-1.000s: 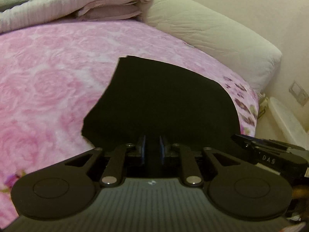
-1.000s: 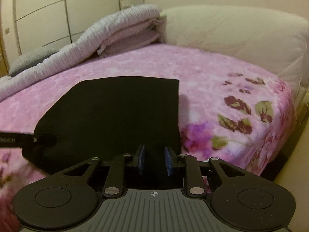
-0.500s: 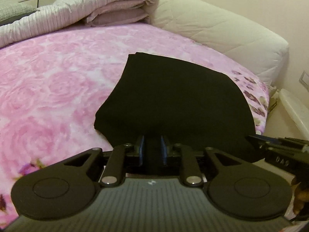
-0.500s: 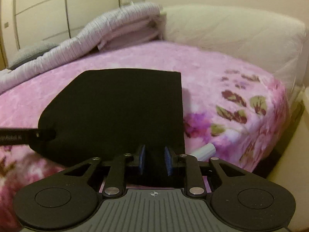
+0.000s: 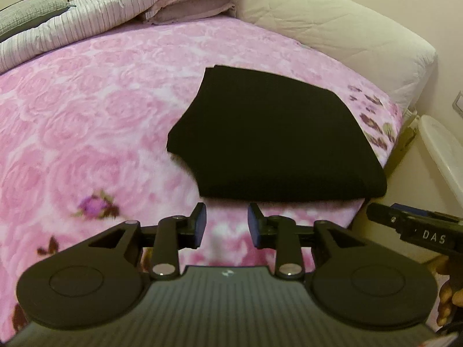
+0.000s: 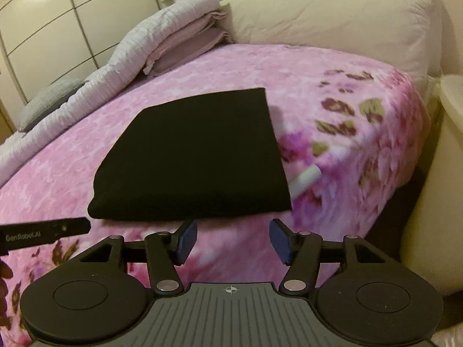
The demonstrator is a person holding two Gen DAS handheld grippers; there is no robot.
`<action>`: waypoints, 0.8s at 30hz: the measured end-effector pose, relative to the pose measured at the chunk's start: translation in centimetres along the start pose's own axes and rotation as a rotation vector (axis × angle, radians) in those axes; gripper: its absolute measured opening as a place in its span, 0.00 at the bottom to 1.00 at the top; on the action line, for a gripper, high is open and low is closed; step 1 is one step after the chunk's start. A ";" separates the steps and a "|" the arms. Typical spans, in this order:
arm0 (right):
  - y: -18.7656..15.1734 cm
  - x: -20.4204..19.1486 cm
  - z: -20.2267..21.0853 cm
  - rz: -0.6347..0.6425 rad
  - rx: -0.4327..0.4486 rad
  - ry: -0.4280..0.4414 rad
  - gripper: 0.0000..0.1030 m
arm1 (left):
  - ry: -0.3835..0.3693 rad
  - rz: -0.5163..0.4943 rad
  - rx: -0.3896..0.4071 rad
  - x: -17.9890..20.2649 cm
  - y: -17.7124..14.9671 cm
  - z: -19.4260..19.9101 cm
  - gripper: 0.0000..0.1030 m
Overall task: Fold clothes
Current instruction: 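Open both grippers and pull them back from the flat black bundle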
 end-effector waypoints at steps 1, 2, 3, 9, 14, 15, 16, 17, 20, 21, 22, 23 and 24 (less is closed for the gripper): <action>-0.5 0.2 0.2 -0.013 -0.001 -0.005 0.58 | 0.001 0.000 -0.006 -0.1 -0.3 0.0 0.27; -0.8 0.3 0.3 -0.025 -0.003 -0.008 0.58 | 0.001 -0.005 -0.013 -0.1 -0.6 0.1 0.27; -1.2 0.4 0.5 -0.037 -0.005 -0.011 0.58 | 0.005 -0.009 -0.019 -0.3 -0.8 0.2 0.27; -1.9 -0.5 0.8 -0.050 -0.027 -0.016 0.58 | 0.046 0.004 -0.010 -1.3 -1.1 1.3 0.28; -0.8 -2.4 1.5 0.011 0.010 -0.009 0.58 | 0.070 0.020 -0.008 -1.8 -1.1 1.8 0.29; -0.6 -2.6 1.5 0.018 0.014 -0.010 0.58 | 0.071 0.019 -0.009 -1.8 -1.2 1.9 0.29; -0.5 -2.8 1.6 0.020 0.013 -0.011 0.58 | 0.071 0.018 -0.010 -1.8 -1.0 1.9 0.29; -0.6 -2.8 1.5 0.019 0.011 -0.011 0.58 | 0.070 0.016 -0.010 -1.7 -1.0 2.0 0.29; -0.8 -2.8 1.4 0.019 0.001 -0.012 0.58 | 0.069 0.013 -0.006 -1.5 -1.0 2.1 0.30; -0.9 -2.7 1.3 0.019 -0.003 -0.013 0.58 | 0.065 0.012 -0.007 -1.4 -1.0 2.1 0.30; -0.9 -2.6 1.3 0.017 -0.005 -0.013 0.58 | 0.060 0.014 -0.008 -1.4 -1.0 2.0 0.30; -1.0 -2.5 1.3 0.014 -0.007 -0.014 0.58 | 0.054 0.015 -0.010 -1.3 -1.1 2.0 0.30; -1.1 -2.3 1.2 0.010 -0.008 -0.014 0.58 | 0.045 0.018 -0.012 -1.3 -1.1 1.9 0.30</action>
Point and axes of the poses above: each gripper's, at about its wrist camera, not at the fingertips, and z roughly against the way its jaws point, x to its right, y to its top, the point moved 7 cm from there along -z, roughly the way its jaws point, and after that the axes turned 15 degrees about -x, right-handed, at the moved point
